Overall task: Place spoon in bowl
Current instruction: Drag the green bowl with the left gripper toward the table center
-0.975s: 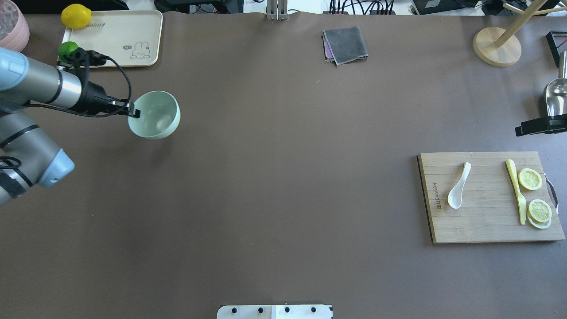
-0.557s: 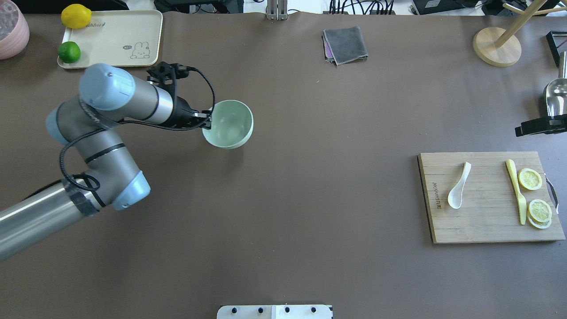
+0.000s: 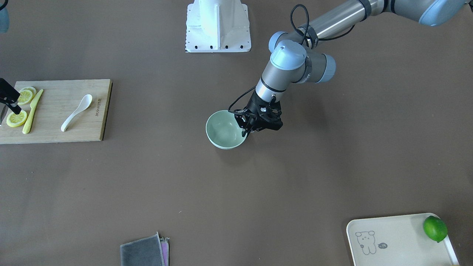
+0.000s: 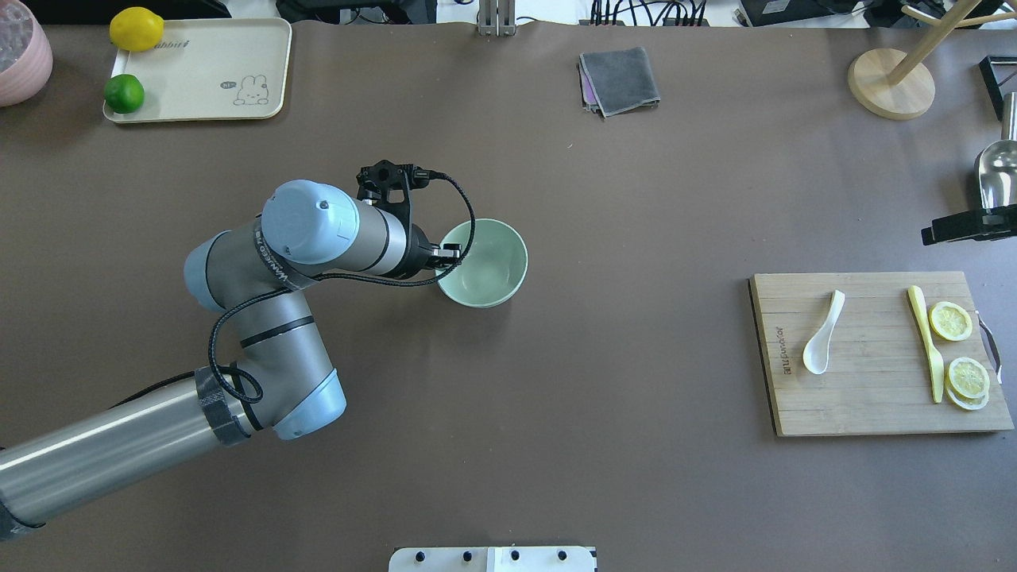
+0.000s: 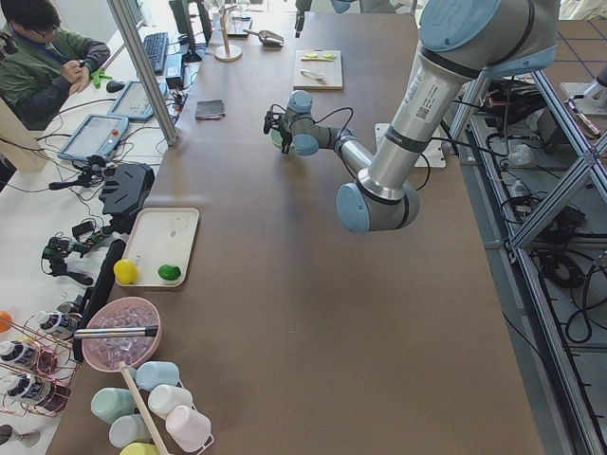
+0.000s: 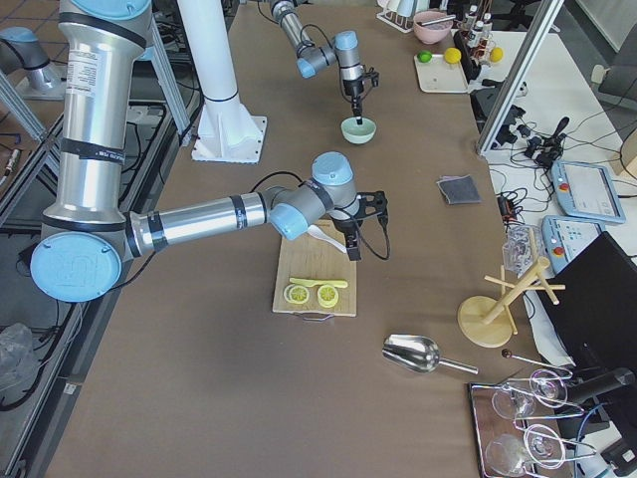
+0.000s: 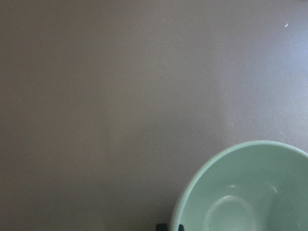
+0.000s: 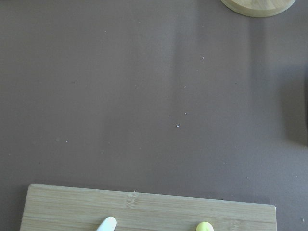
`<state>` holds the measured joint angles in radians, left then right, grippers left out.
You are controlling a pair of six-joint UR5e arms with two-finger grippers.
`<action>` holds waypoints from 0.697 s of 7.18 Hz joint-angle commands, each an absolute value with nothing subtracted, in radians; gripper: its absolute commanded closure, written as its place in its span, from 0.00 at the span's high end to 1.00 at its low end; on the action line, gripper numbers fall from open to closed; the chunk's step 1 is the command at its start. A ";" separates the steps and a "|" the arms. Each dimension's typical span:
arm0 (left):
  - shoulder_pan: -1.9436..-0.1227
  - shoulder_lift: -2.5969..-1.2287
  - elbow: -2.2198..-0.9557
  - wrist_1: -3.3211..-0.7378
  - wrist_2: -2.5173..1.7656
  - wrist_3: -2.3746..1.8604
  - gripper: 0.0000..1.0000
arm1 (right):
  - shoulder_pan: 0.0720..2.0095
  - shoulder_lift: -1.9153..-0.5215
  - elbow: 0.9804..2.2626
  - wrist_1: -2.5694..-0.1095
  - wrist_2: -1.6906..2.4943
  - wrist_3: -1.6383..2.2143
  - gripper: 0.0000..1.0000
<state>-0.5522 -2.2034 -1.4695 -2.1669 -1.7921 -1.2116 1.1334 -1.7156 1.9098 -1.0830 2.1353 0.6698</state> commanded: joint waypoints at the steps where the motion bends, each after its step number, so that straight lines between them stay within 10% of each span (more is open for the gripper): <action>1: -0.545 -2.203 -1.486 -2.167 -1.729 -1.212 0.99 | 1.131 -1.710 1.910 -1.083 2.135 0.670 1.00; 5: -0.740 -2.001 -1.721 -2.028 -2.010 -0.948 0.99 | 1.066 -1.681 1.913 -1.085 2.087 0.749 1.00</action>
